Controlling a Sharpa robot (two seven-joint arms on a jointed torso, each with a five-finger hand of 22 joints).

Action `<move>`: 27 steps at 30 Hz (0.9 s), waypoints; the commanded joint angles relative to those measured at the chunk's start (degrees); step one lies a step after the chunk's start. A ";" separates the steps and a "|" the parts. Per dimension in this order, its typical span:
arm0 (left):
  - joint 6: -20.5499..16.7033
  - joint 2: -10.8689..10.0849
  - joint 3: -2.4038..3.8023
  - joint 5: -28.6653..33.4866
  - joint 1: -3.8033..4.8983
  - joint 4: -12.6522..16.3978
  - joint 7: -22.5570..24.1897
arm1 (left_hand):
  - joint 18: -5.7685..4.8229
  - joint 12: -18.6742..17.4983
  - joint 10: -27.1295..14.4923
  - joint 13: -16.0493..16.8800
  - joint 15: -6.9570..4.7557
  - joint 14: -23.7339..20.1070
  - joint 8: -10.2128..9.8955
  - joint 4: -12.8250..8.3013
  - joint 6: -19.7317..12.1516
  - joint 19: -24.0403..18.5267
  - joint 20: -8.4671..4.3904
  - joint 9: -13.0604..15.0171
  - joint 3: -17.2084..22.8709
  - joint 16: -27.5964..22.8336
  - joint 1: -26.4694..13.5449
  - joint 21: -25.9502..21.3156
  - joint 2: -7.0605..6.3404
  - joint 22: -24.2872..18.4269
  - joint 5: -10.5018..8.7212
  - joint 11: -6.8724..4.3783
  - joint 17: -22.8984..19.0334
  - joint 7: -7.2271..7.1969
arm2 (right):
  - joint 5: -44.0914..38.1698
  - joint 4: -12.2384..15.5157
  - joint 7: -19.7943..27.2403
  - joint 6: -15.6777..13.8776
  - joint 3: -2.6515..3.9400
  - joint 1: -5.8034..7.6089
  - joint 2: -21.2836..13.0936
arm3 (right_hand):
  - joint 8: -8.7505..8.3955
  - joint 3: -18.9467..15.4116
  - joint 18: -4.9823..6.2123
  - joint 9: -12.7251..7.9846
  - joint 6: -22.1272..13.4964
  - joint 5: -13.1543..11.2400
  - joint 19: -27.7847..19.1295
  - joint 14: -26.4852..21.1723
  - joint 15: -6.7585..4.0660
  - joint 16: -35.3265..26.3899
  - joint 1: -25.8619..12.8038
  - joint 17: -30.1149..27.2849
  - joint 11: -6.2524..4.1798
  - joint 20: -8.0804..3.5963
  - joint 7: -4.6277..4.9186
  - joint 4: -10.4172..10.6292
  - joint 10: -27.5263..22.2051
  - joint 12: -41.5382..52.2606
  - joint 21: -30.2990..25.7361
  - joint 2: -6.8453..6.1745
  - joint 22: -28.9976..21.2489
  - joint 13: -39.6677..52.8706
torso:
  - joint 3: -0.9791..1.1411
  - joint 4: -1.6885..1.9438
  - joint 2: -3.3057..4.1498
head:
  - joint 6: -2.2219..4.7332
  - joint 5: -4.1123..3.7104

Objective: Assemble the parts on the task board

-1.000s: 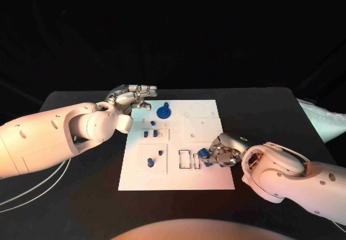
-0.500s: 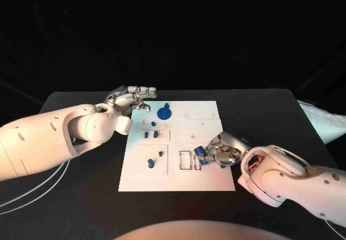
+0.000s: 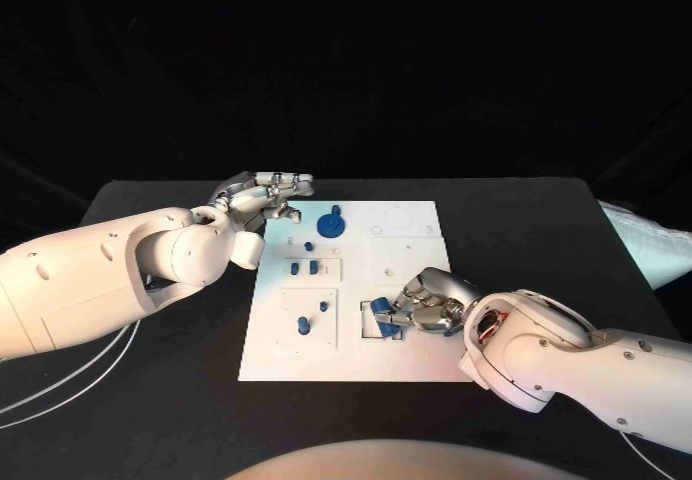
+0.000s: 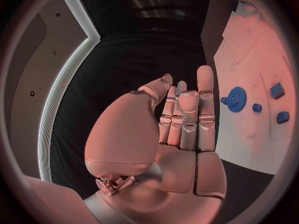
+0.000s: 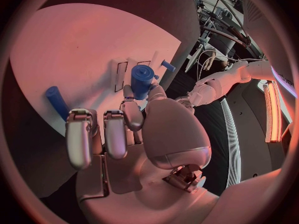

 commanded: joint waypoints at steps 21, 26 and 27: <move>1.07 0.06 0.04 -0.17 0.03 0.17 0.12 | 0.66 0.37 -0.50 0.00 -0.10 -0.39 0.36 -0.14 -0.47 -0.29 0.21 -0.01 -0.38 -0.15 -0.59 -0.41 0.04 -0.09 -0.11 0.10 -0.02 -0.13 | -5.06 -0.72 -1.76 1.94 0.00 -0.03 1.23 | -0.27 -7.72 -0.65 1.60 0.43 -14.32 -0.41 3.59 -0.36 -1.03 -13.02 3.24 -0.31 -0.49 -0.14 0.24 -0.92 -3.43 -0.85 -3.36 2.57 -1.35 | 0.00 0.37 0.09 | -0.13 -0.10; 1.10 0.08 0.04 -0.17 0.03 0.13 0.09 | 0.66 0.37 -0.50 0.00 -0.10 -0.39 0.36 -0.14 -0.47 -0.29 0.21 -0.01 -0.38 -0.15 -0.59 -0.41 0.04 -0.09 -0.11 0.10 -0.02 -0.13 | -5.67 -0.52 -0.98 2.36 0.00 -0.04 1.18 | -0.35 -5.79 -0.65 1.97 0.45 -12.67 -0.40 3.62 -0.34 -1.11 -8.27 3.25 -0.34 -0.47 -0.15 -1.16 -0.83 -3.62 -0.93 -3.17 2.54 -1.15 | -0.01 0.42 0.10 | -0.14 -0.17; 1.11 0.09 0.04 -0.17 0.03 0.13 0.09 | 0.66 0.37 -0.50 0.00 -0.10 -0.39 0.36 -0.14 -0.47 -0.29 0.21 -0.01 -0.38 -0.15 -0.59 -0.41 0.04 -0.09 -0.11 0.10 -0.02 -0.13 | -5.83 -0.49 -0.83 2.50 0.00 -0.04 1.19 | -0.34 -5.45 -0.65 2.06 0.48 -11.96 -0.38 3.63 -0.37 -1.11 -6.77 3.28 -0.35 -0.48 -0.17 -1.81 -0.79 -3.63 -0.93 -3.09 2.56 -1.08 | -0.02 0.45 0.10 | -0.16 -0.19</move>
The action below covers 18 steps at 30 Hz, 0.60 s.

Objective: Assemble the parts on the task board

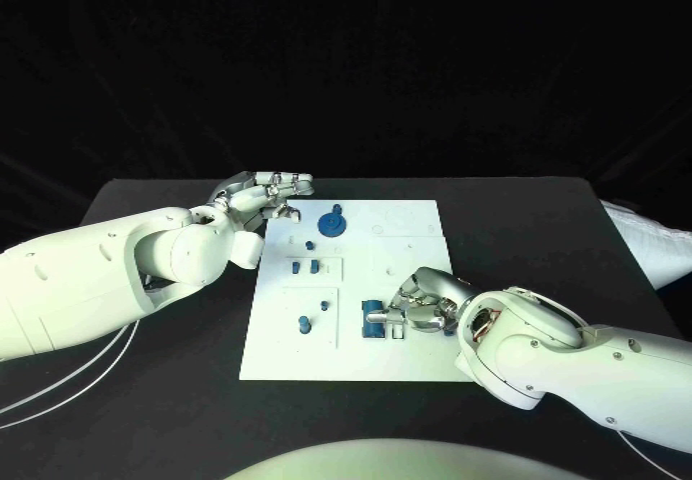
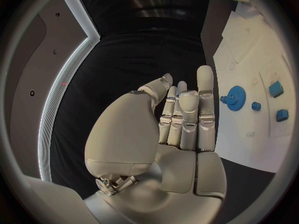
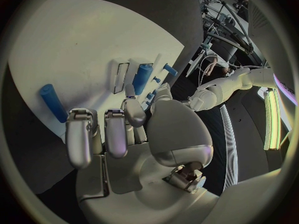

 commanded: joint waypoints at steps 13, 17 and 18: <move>1.23 0.16 0.04 -0.17 0.03 0.03 0.03 | 0.66 0.37 -0.29 0.00 -0.09 -0.40 0.36 0.03 -0.47 -0.30 0.21 -0.01 -0.22 -0.15 -0.59 -0.20 0.04 -0.05 -0.11 -0.11 -0.03 -0.13 | -8.67 -0.43 -0.97 2.34 0.00 -0.18 1.37 | 0.65 3.72 -0.81 1.13 1.15 2.08 0.04 3.87 -0.72 -0.06 13.98 3.89 -0.45 -0.38 -0.48 -8.24 0.48 0.54 0.02 1.68 3.27 1.50 | -0.09 0.35 0.07 | -0.19 -0.28; 1.23 0.14 0.04 -0.17 0.03 0.03 0.00 | 0.66 0.37 -0.29 0.00 -0.09 -0.40 0.36 0.03 -0.47 -0.30 0.21 -0.01 -0.22 -0.15 -0.59 -0.20 0.04 -0.05 -0.11 -0.11 -0.03 -0.13 | -9.98 -0.63 -1.72 2.31 0.00 -0.24 1.62 | 0.73 3.98 -0.83 1.22 1.25 1.90 0.11 3.89 -0.79 -0.03 14.58 3.95 -0.54 -0.44 -0.57 -8.79 0.57 0.59 0.08 1.88 3.39 1.62 | -0.12 0.32 0.07 | -0.23 -0.26; 1.23 0.14 0.04 -0.17 0.03 0.03 -0.01 | 0.66 0.37 -0.29 0.00 -0.09 -0.40 0.36 0.03 -0.47 -0.30 0.21 -0.01 -0.22 -0.15 -0.59 -0.20 0.04 -0.05 -0.11 -0.11 -0.03 -0.13 | -10.27 -0.66 -1.86 2.27 0.00 -0.25 1.66 | 0.75 4.03 -0.83 1.24 1.28 1.92 0.11 3.89 -0.80 -0.03 14.63 3.96 -0.56 -0.45 -0.59 -8.84 0.60 0.61 0.07 1.95 3.38 1.65 | -0.12 0.31 0.06 | -0.22 -0.26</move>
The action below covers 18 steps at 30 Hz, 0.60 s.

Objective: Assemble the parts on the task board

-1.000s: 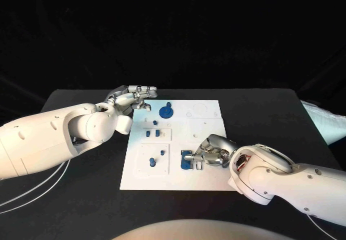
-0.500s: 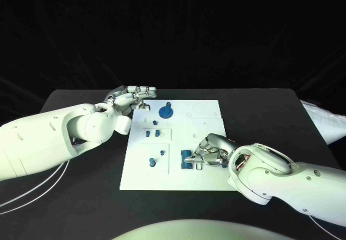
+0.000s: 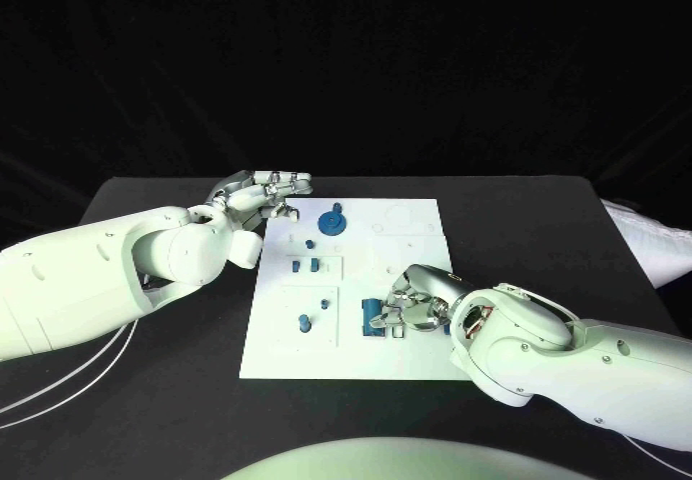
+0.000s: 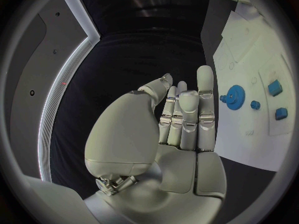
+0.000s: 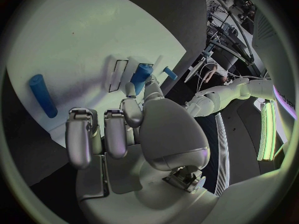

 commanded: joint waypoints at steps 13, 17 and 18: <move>1.20 0.02 0.04 -0.17 0.03 0.07 0.05 | 0.66 0.41 -0.44 -0.01 -0.08 -0.44 0.36 0.03 -0.55 -0.28 0.22 -0.01 -0.33 -0.15 -0.61 -0.24 0.05 -0.07 -0.11 -0.08 -0.10 -0.11 | -2.37 0.69 3.81 -3.81 -0.01 -0.19 -1.58 | 0.46 -0.63 -0.88 0.32 0.52 0.68 0.22 3.91 -0.42 -0.02 -2.67 4.06 -0.30 -0.59 -0.02 1.33 0.74 0.37 0.13 0.89 3.54 0.45 | -0.01 0.16 -0.01 | 0.19 -0.35; 1.21 -0.03 0.04 -0.17 0.03 0.09 0.05 | 0.66 0.41 -0.44 -0.01 -0.08 -0.44 0.36 0.03 -0.55 -0.28 0.22 -0.01 -0.33 -0.15 -0.61 -0.24 0.05 -0.07 -0.11 -0.08 -0.10 -0.11 | 1.66 1.43 10.04 -7.11 -0.01 -0.19 -3.15 | -0.14 -1.60 -0.71 0.17 -0.70 2.77 -0.19 3.75 -0.24 -0.51 -4.03 3.44 -0.02 -0.49 0.34 2.17 -0.10 -1.16 -0.29 0.41 2.80 -0.65 | -0.03 0.14 0.00 | 0.32 -0.50; 1.22 -0.06 0.04 -0.17 0.03 0.09 0.05 | 0.66 0.41 -0.44 -0.01 -0.08 -0.44 0.36 0.03 -0.55 -0.28 0.22 -0.01 -0.33 -0.15 -0.61 -0.24 0.05 -0.07 -0.11 -0.08 -0.10 -0.11 | 2.89 1.73 11.84 -7.83 -0.01 -0.18 -3.82 | -0.54 -1.70 -0.67 0.04 -1.40 3.11 -0.31 3.73 -0.13 -0.60 -3.97 3.34 0.14 -0.43 0.56 2.16 -0.36 -1.57 -0.41 0.39 2.59 -0.93 | -0.03 0.13 0.00 | 0.34 -0.51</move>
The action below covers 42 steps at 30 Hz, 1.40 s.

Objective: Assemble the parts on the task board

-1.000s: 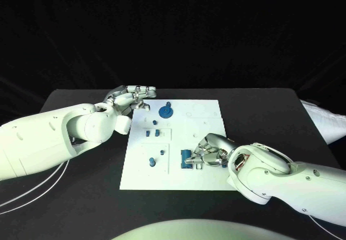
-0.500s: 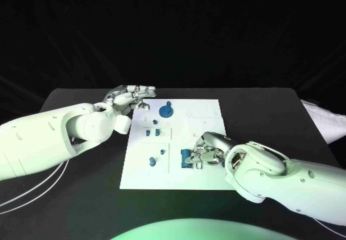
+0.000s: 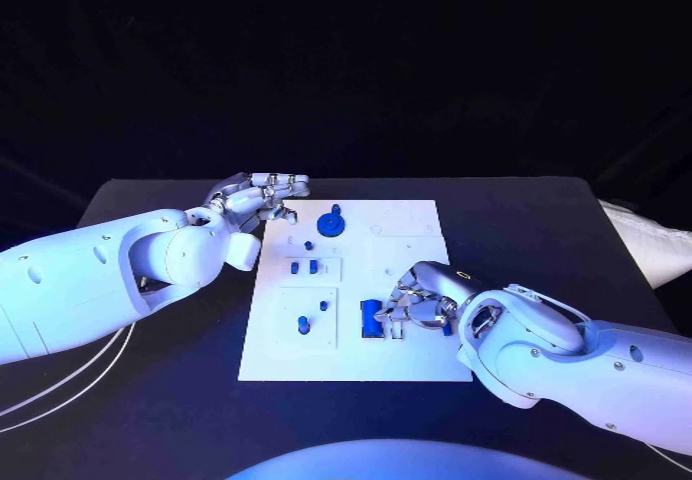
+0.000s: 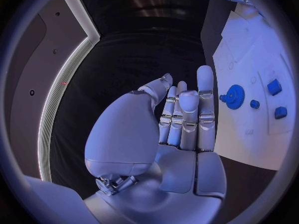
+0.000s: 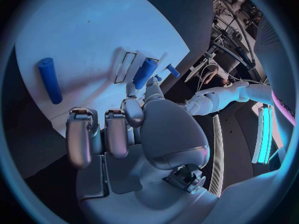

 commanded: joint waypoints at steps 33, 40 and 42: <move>1.18 -0.36 0.04 -0.16 0.03 0.28 0.20 | 0.66 0.09 -0.44 -0.01 -0.07 -0.44 0.36 0.03 -0.35 -0.29 0.22 -0.01 -0.33 -0.14 -0.61 -0.24 0.05 -0.08 -0.11 -0.08 -0.05 0.10 | -9.04 2.14 -2.78 6.20 -0.12 0.90 -12.12 | -4.13 -1.39 -0.30 -0.72 -0.39 4.16 -1.25 2.87 0.86 -2.36 -0.93 1.36 0.89 0.71 0.84 1.23 -2.62 -7.67 -1.62 0.03 0.95 -5.27 | -0.04 0.03 0.03 | 0.27 -1.79; 1.26 -0.38 0.04 -0.16 0.03 0.22 0.15 | 0.66 0.09 -0.44 -0.01 -0.07 -0.44 0.36 0.03 -0.35 -0.29 0.22 -0.01 -0.33 -0.14 -0.61 -0.24 0.05 -0.08 -0.11 -0.08 -0.05 0.10 | -10.11 2.17 -3.16 6.10 -0.12 0.80 -12.06 | -3.96 -1.50 -0.38 -0.47 0.10 4.21 -1.02 2.99 0.73 -2.06 -0.99 1.80 0.73 0.60 0.65 1.56 -2.30 -7.27 -1.42 -0.07 1.34 -4.92 | -0.04 0.04 0.04 | 0.23 -1.78; 1.29 -0.37 0.04 -0.16 0.02 0.20 0.12 | 0.66 0.09 -0.44 -0.01 -0.07 -0.44 0.36 0.03 -0.35 -0.29 0.22 -0.01 -0.33 -0.14 -0.61 -0.24 0.05 -0.08 -0.11 -0.08 -0.05 0.10 | -10.12 2.16 -3.17 6.49 -0.12 0.74 -11.98 | -3.90 -1.56 -0.42 -0.38 0.25 4.19 -0.93 3.02 0.69 -2.01 -1.02 1.87 0.68 0.56 0.58 1.68 -2.19 -7.15 -1.33 -0.14 1.49 -4.81 | -0.03 0.07 0.05 | 0.18 -1.78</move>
